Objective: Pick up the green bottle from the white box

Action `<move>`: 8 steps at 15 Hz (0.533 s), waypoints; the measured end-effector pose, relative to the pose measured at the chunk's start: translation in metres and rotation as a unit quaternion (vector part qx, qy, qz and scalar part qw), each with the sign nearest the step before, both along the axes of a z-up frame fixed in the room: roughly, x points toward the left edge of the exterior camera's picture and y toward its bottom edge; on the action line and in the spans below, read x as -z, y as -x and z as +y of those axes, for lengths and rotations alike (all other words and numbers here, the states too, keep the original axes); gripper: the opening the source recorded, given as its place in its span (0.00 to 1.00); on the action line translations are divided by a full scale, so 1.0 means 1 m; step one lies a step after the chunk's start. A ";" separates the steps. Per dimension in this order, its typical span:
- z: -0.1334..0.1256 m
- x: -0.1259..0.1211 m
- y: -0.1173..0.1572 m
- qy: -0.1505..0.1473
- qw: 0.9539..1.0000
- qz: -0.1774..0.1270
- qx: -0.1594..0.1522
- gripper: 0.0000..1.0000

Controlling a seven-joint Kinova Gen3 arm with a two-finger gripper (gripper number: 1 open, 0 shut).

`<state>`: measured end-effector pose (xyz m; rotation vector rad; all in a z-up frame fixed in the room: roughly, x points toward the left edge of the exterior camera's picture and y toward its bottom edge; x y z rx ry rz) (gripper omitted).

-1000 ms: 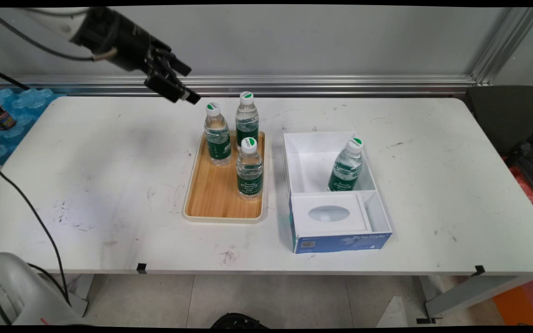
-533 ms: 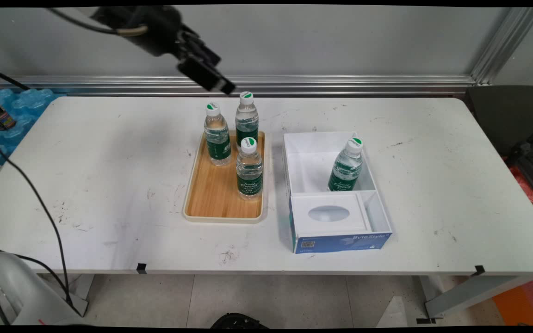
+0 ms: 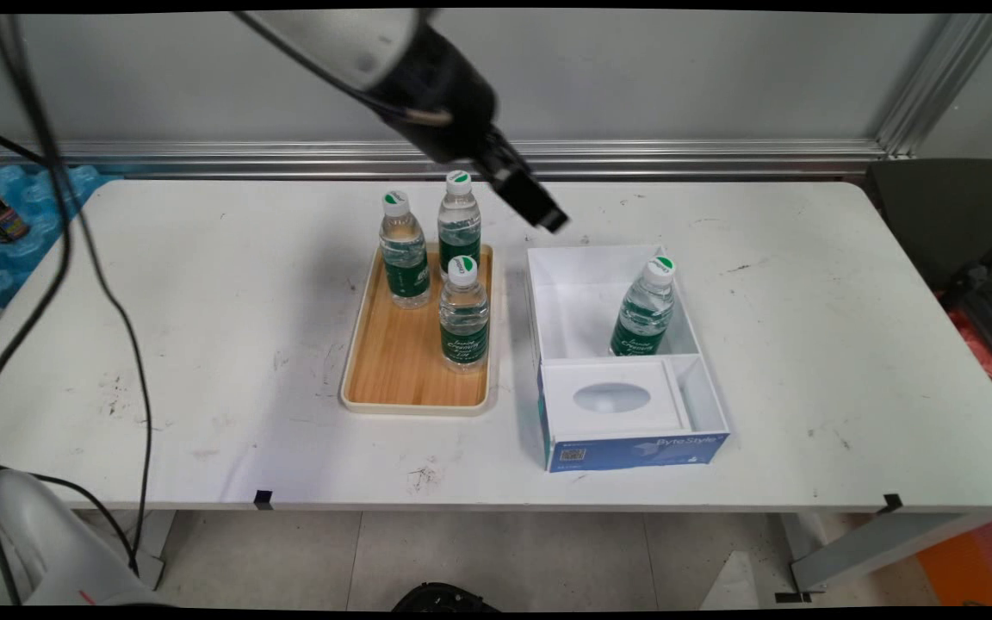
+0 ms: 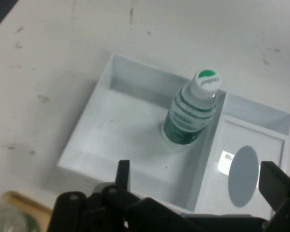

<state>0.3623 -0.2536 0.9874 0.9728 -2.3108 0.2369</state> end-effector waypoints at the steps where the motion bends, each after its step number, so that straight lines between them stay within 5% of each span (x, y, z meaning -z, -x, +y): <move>1: -0.006 0.009 0.014 -0.005 1.000 -0.002 -0.002 1.00; 8: -0.047 0.066 0.080 -0.022 0.999 -0.025 0.000 1.00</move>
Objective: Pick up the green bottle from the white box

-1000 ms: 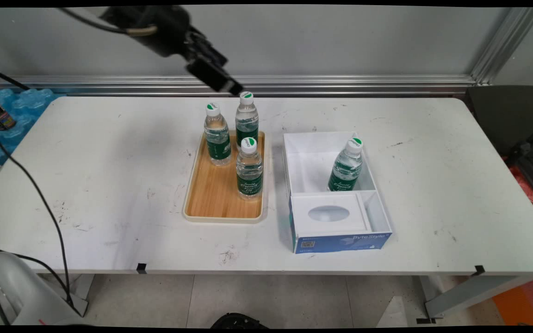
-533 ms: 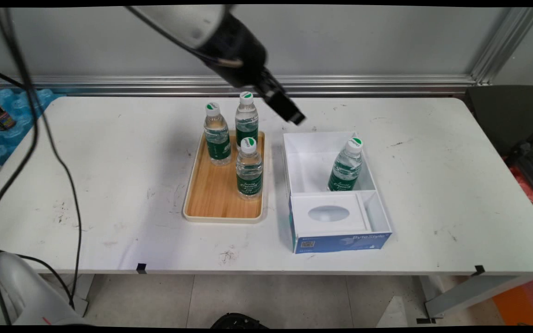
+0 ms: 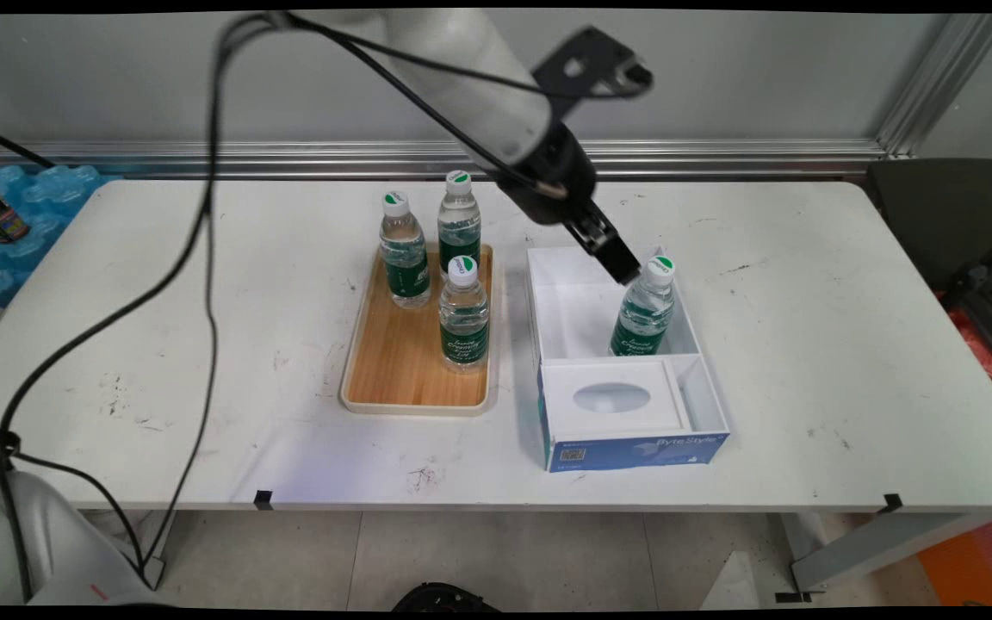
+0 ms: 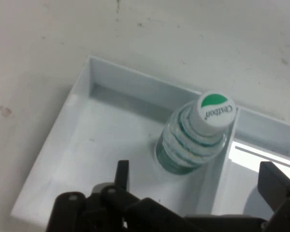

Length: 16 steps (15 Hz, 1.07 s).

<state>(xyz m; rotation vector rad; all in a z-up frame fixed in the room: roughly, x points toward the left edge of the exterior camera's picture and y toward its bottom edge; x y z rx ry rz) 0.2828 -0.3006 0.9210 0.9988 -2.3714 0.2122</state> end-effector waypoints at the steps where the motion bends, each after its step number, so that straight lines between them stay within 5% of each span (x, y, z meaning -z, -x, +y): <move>1: -0.006 0.011 0.009 -0.002 1.000 -0.004 0.004 1.00; 14: -0.045 0.086 0.056 0.000 0.997 -0.026 0.078 1.00; 15: -0.046 0.088 0.058 0.000 0.996 -0.026 0.081 0.00; 16: -0.047 0.090 0.059 0.001 0.996 -0.027 0.085 0.00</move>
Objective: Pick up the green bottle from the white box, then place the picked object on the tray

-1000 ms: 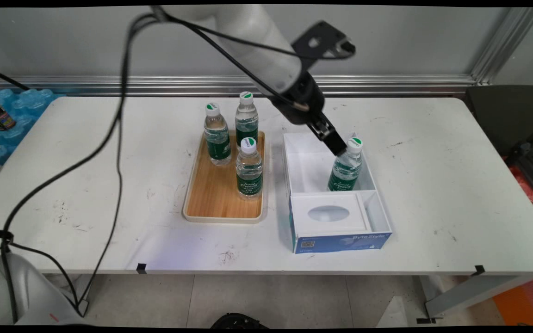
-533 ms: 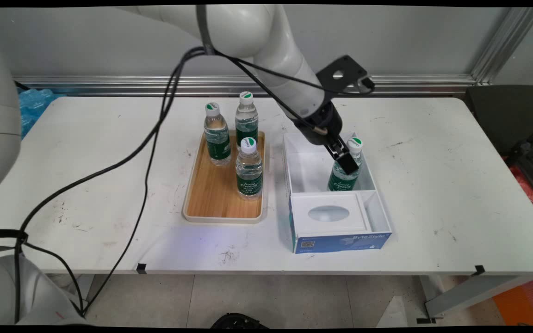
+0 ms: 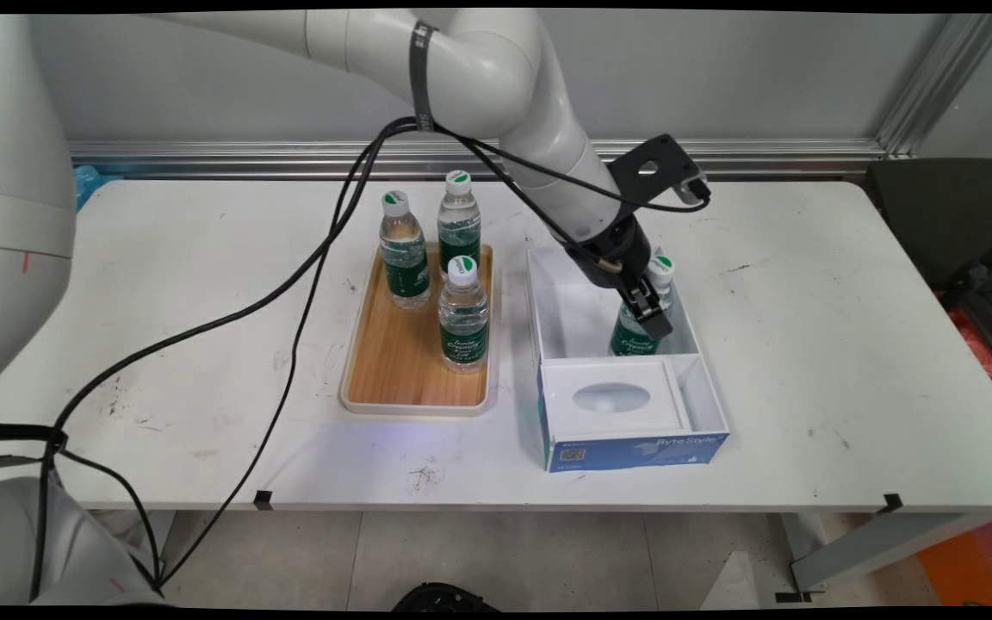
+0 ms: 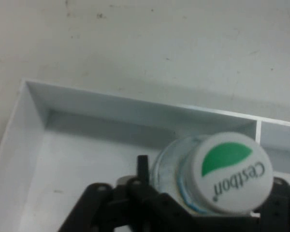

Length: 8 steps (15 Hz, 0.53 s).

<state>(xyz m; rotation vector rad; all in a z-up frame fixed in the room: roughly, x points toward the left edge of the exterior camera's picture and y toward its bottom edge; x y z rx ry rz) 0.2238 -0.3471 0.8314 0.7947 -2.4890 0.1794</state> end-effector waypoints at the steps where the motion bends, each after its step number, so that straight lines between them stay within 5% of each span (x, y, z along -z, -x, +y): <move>1: 0.000 0.001 0.001 0.001 1.000 0.000 0.003 0.00; 8: 0.007 -0.023 -0.005 0.009 1.000 0.005 0.003 0.00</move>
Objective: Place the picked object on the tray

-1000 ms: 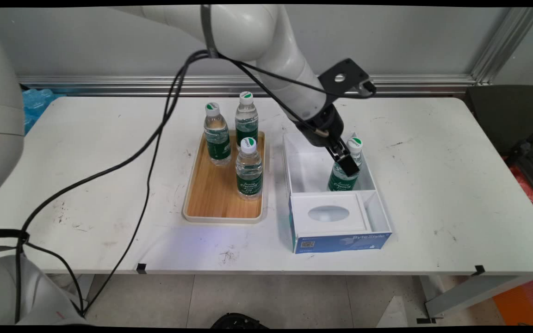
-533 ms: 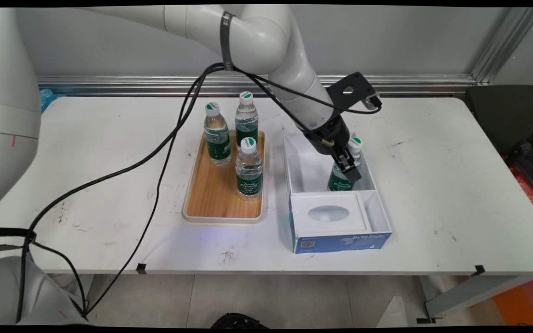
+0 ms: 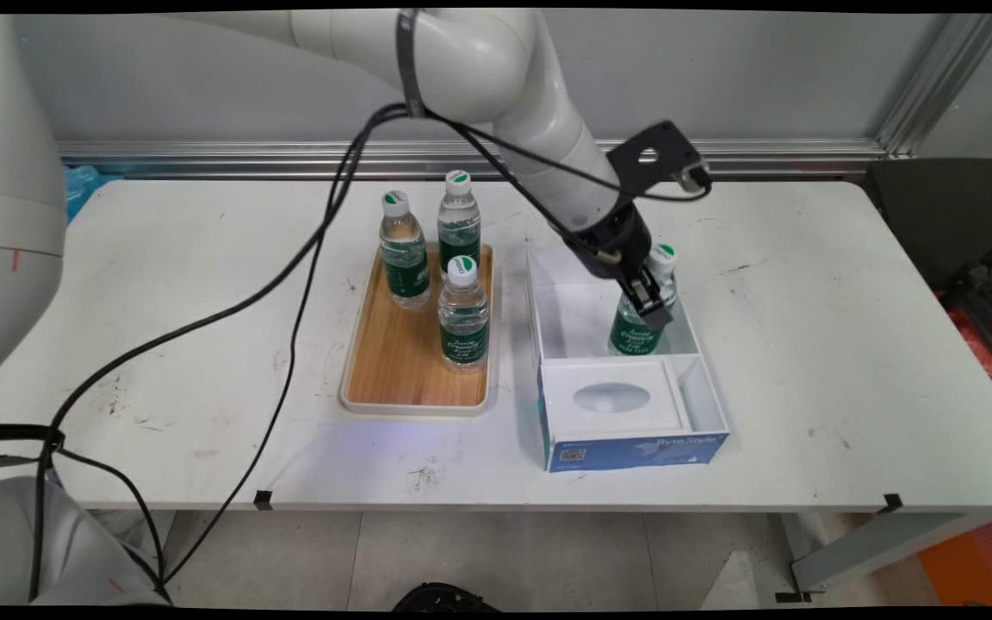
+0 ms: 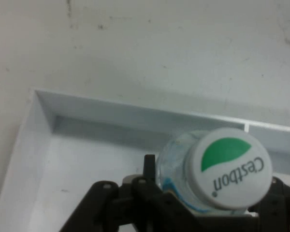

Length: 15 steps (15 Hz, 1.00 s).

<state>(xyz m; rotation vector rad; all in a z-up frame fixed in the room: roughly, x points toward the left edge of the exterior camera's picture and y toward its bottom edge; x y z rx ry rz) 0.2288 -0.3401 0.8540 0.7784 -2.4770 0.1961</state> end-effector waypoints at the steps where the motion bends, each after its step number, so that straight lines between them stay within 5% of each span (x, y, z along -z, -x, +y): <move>1: 0.002 -0.010 -0.002 0.002 1.000 0.003 -0.004 0.00; 9: 0.034 -0.120 -0.028 0.019 0.999 0.034 -0.032 0.00; 15: 0.070 -0.184 -0.076 0.027 0.998 0.032 -0.040 0.00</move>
